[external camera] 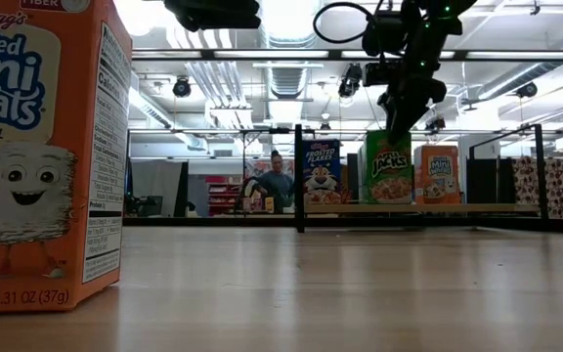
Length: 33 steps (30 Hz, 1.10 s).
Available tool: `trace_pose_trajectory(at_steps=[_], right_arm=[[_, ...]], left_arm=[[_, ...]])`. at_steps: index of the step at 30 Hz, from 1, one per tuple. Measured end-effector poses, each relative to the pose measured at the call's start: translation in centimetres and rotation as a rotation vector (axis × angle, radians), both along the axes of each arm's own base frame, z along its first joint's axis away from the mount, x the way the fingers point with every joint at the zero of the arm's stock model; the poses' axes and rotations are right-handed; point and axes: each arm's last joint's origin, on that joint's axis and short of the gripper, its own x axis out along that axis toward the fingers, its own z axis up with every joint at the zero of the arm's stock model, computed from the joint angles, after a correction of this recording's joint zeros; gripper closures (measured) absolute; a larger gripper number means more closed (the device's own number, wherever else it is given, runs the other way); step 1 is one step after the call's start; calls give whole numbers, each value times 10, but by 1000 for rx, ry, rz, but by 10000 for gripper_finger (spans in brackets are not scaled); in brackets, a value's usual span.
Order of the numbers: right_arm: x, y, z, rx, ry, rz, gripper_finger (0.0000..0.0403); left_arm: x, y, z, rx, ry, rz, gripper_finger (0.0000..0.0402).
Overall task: Stack cereal on shelf
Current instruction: Put the green cereal box on the shelf aligned with the other green cereal box on the shelf
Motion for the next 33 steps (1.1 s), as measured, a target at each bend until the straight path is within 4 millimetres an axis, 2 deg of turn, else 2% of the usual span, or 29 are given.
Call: trace_pose_trajectory(at_steps=[33], right_arm=[[-1, 0, -1, -1, 15, -15, 252]], left_arm=[[0, 0, 0, 1, 3, 0, 168]])
